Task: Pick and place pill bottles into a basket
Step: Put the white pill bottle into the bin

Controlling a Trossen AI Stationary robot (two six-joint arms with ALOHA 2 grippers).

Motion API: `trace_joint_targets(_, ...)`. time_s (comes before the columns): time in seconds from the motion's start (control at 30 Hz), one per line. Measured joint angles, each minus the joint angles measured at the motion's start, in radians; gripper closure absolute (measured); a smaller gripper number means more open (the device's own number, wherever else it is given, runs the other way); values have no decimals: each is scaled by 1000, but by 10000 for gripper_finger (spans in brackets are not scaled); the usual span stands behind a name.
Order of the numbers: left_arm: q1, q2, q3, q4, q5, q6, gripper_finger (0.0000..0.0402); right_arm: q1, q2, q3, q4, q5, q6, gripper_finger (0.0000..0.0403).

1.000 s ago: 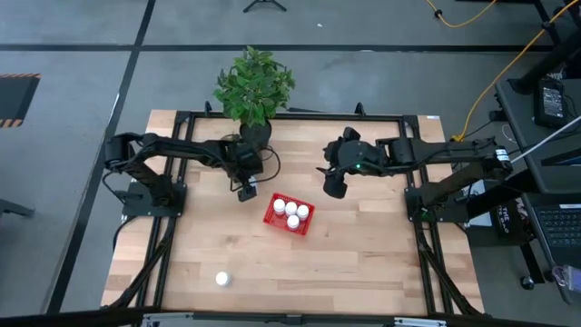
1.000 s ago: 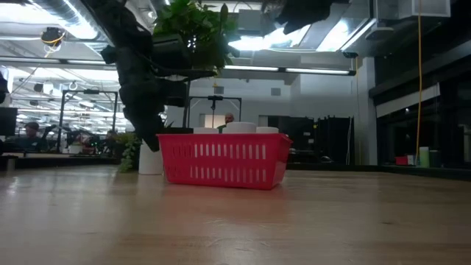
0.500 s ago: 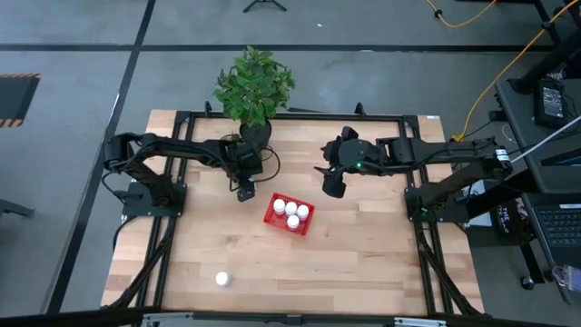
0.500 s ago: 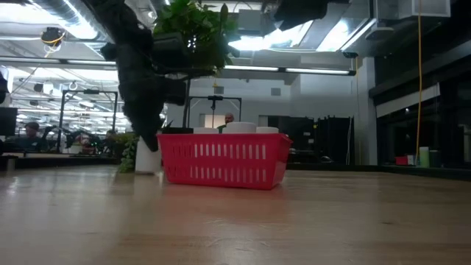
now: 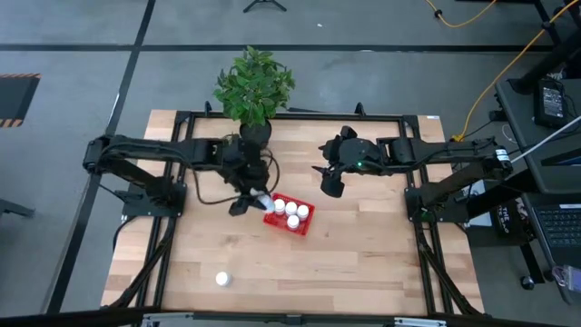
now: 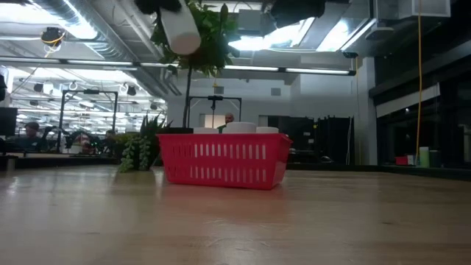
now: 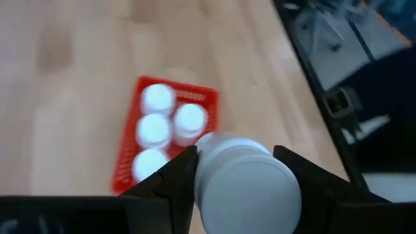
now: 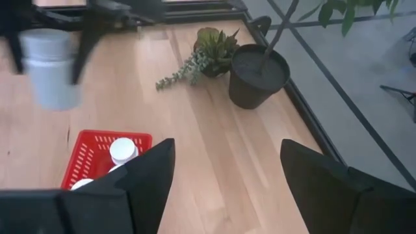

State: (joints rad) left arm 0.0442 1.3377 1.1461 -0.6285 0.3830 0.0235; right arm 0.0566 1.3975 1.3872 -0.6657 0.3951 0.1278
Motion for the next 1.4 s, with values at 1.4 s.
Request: trace_joint_targets(1.4, -113, 389, 19, 59, -186, 11, 233, 72, 0, 0, -21, -58, -108, 123)
